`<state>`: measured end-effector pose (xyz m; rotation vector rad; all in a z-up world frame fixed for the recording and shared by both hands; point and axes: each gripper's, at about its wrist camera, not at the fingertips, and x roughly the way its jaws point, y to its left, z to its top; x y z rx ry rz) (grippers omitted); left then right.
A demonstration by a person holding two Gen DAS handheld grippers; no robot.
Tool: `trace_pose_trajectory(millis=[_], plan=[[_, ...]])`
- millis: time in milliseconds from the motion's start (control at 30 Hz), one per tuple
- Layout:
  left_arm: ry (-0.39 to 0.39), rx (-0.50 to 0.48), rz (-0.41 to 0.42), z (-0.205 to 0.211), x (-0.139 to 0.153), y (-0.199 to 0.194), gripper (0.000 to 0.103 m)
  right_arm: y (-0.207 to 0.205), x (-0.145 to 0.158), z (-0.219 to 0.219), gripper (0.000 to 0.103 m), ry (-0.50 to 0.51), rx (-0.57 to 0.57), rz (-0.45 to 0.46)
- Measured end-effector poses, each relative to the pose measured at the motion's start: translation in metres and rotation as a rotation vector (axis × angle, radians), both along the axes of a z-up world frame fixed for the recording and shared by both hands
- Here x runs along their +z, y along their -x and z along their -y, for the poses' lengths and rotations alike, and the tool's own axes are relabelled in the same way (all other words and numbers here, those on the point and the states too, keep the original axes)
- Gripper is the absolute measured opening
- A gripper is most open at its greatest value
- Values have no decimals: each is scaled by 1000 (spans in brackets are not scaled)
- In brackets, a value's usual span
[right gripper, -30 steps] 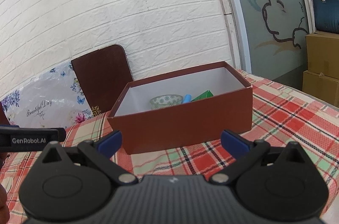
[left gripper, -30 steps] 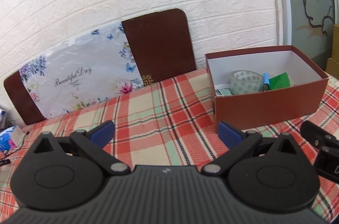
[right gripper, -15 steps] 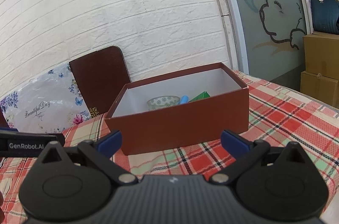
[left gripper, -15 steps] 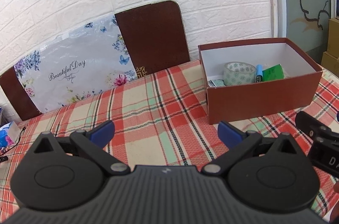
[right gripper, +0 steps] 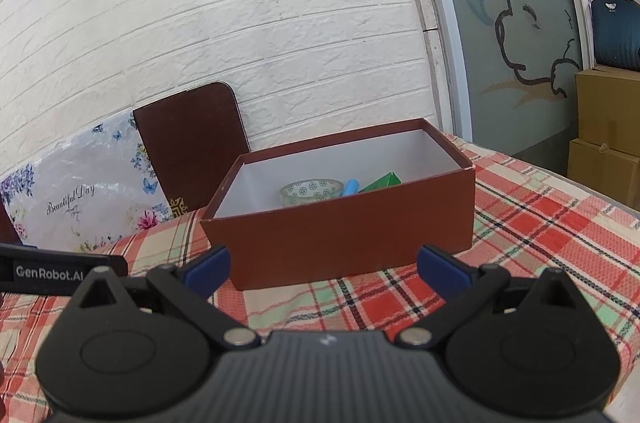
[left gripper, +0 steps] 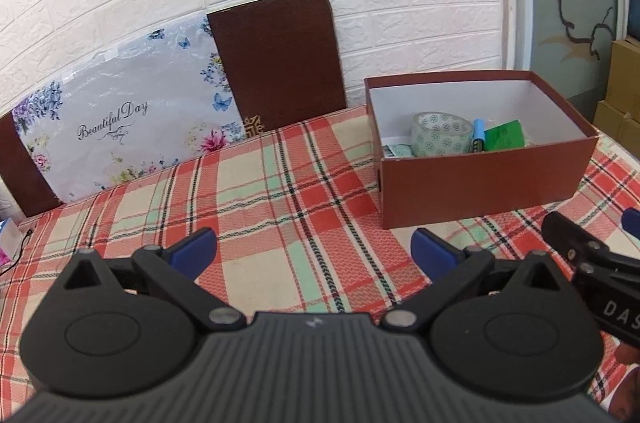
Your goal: Organize objects
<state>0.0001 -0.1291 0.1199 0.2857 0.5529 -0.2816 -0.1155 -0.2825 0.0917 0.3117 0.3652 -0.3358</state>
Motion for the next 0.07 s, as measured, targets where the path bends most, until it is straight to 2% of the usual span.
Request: trace_pose_trajectory(millis=[67], plan=[[2, -9, 7, 1, 1, 2, 103, 0, 0, 0, 103, 2, 0, -2]])
